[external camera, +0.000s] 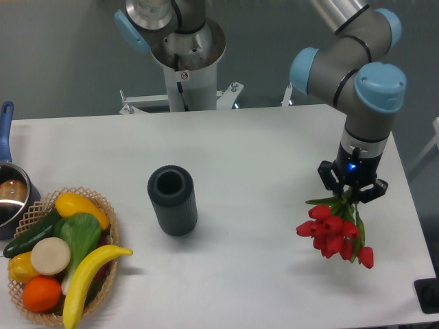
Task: Insert the flowers into the vase
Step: 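Carry the red tulip bunch in the gripper over the black vase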
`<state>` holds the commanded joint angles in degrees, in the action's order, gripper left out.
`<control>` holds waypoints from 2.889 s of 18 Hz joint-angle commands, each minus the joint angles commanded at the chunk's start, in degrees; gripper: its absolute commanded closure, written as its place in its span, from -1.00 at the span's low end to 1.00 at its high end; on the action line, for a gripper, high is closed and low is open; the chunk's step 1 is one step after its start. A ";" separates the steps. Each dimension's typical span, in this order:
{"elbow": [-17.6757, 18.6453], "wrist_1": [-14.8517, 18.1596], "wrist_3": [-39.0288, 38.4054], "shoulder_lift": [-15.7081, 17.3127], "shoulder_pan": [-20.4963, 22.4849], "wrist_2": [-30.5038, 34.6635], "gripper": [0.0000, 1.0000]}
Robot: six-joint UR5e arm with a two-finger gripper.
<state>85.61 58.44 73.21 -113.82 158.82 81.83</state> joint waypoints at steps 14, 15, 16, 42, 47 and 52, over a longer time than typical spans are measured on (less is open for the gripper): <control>1.93 -3.77 -12.47 3.42 0.17 -30.03 1.00; 2.10 -3.86 -12.92 3.69 0.26 -32.84 1.00; 2.10 -3.86 -13.09 3.78 0.26 -36.70 1.00; 14.14 -9.75 -16.17 9.14 -1.67 -86.30 1.00; 20.02 -9.84 -13.81 12.65 -2.90 -87.10 1.00; 22.93 -9.84 -11.78 13.71 -3.43 -87.10 1.00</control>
<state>108.54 48.60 61.43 -100.11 155.39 -5.27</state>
